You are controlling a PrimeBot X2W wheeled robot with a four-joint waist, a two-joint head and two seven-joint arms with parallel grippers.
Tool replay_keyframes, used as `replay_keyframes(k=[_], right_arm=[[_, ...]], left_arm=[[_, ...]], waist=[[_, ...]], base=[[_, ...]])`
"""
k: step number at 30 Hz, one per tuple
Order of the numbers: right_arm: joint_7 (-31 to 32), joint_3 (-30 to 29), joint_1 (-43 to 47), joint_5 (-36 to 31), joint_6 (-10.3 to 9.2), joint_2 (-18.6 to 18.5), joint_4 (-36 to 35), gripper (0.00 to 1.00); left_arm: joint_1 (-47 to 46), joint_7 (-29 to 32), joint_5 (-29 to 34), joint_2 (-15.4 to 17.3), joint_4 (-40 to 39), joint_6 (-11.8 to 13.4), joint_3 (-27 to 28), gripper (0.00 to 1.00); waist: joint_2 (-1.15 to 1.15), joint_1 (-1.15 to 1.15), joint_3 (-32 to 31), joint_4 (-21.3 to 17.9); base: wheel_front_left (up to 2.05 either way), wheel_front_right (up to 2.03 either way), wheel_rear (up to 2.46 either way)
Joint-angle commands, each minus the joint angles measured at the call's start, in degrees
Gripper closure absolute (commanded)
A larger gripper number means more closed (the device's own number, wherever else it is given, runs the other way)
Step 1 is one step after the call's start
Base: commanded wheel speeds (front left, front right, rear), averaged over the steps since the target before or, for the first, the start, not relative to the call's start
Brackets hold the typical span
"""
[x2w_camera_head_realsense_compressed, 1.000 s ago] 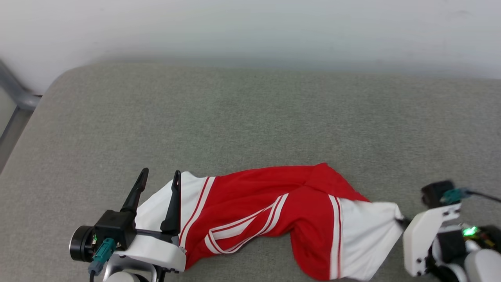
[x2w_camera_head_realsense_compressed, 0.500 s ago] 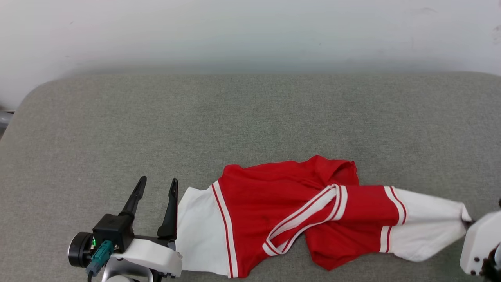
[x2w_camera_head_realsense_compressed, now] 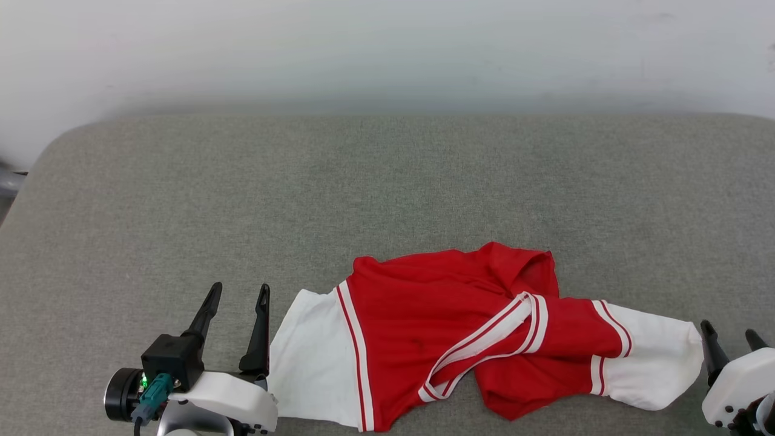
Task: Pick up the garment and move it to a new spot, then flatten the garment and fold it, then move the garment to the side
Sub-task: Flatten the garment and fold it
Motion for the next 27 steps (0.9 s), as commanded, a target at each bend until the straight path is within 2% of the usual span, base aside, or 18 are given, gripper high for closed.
replay_keyframes(k=[1, 7, 14, 18, 25, 26, 27], right_arm=[[-3.1, 0.09, -0.68, -1.12, -0.03, 0.46, -0.77, 0.0], [-11.66, 2.09, 1.23, -3.54, -0.03, 2.07, -6.13, 0.0], [-15.59, 8.39, 5.51, -4.53, -0.03, 4.25, -13.76, 0.0], [-15.69, 11.69, 8.29, -4.38, -0.04, 4.84, -18.24, 0.0], [-14.69, 15.92, 11.79, -2.79, -0.03, 4.95, -24.28, 0.0], [-14.69, 15.92, 11.79, -2.79, -0.03, 4.95, -24.28, 0.0], [-14.58, 16.31, 11.9, -2.63, -0.03, 4.95, -24.81, 0.0]], left_arm=[[0.38, -0.14, -0.1, -0.17, 0.53, -0.2, 0.06, 0.0], [1.12, 0.64, -0.81, 0.14, 1.59, -0.2, 0.09, 0.0], [1.72, 6.68, -2.76, 2.08, 1.68, -0.43, 0.63, 0.0], [1.54, 13.09, -5.21, 3.68, 1.63, -1.16, 1.06, 0.0], [-0.21, 32.72, -11.18, 7.38, 1.91, -3.26, -0.11, 0.0], [-0.21, 32.72, -11.18, 7.38, 1.91, -3.26, -0.11, 0.0], [-0.35, 35.22, -12.21, 7.82, 1.85, -3.5, -0.18, 0.0]], waist=[[0.0, 0.0, -0.89, 0.12], [0.0, 0.0, -3.34, 0.38], [0.0, 0.0, -5.6, 0.11], [0.0, 0.0, -6.05, -0.48], [0.0, 0.0, -5.7, -2.08], [0.0, 0.0, -5.7, -2.08], [0.0, 0.0, -5.41, -2.4]], base=[[0.0, 0.0, 0.0], [0.0, 0.0, 0.0], [0.0, 0.0, 0.0], [0.0, 0.0, 0.0], [0.0, 0.0, 0.0], [0.0, 0.0, 0.0], [0.0, 0.0, 0.0]])
